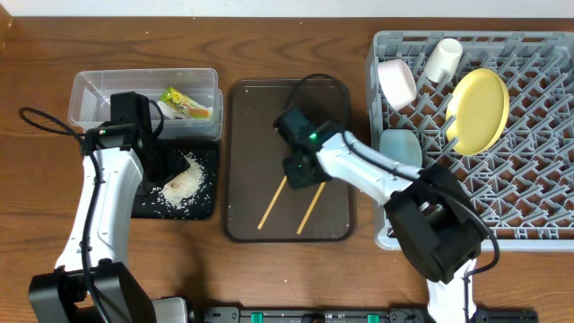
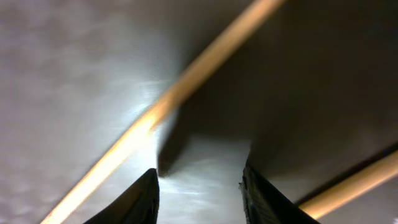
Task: Sort waste into correct bins and load items into the dishwasher rack
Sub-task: 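Move the right gripper to the chopsticks and grasp one chopstick, then carry the chopstick with the right gripper and stand it in the rack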
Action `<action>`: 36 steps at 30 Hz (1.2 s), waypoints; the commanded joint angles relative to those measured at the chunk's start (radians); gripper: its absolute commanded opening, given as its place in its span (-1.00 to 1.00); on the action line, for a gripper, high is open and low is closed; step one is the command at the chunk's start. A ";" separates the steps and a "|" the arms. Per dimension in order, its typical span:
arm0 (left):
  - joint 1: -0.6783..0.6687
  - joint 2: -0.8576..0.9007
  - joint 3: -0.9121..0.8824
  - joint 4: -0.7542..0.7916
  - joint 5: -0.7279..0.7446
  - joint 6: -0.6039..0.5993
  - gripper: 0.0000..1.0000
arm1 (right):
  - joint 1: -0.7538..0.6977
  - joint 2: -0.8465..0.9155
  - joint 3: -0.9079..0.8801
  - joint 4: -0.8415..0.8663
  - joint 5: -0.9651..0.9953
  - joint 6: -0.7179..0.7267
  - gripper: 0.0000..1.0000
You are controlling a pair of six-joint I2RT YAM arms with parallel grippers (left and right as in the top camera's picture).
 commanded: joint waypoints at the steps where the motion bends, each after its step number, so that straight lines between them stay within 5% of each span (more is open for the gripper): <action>1: 0.004 -0.018 0.007 -0.001 -0.019 -0.009 0.52 | -0.034 -0.022 0.013 -0.038 0.032 -0.042 -0.13; 14: 0.004 -0.018 0.007 0.000 -0.019 -0.009 0.52 | -0.042 -0.116 -0.026 -0.169 0.032 0.240 -0.09; 23: 0.004 -0.018 0.007 -0.001 -0.019 -0.009 0.52 | -0.024 -0.089 -0.134 -0.122 0.028 0.291 -0.10; 26: 0.004 -0.018 0.007 -0.001 -0.019 -0.009 0.52 | -0.023 -0.089 -0.164 -0.088 0.014 0.291 -0.23; 32: 0.004 -0.018 0.007 -0.001 -0.019 -0.009 0.52 | -0.023 -0.089 -0.201 -0.051 0.002 0.291 -0.85; 36: 0.004 -0.018 0.007 -0.001 -0.019 -0.009 0.52 | -0.023 -0.089 -0.200 -0.012 0.002 0.278 -0.98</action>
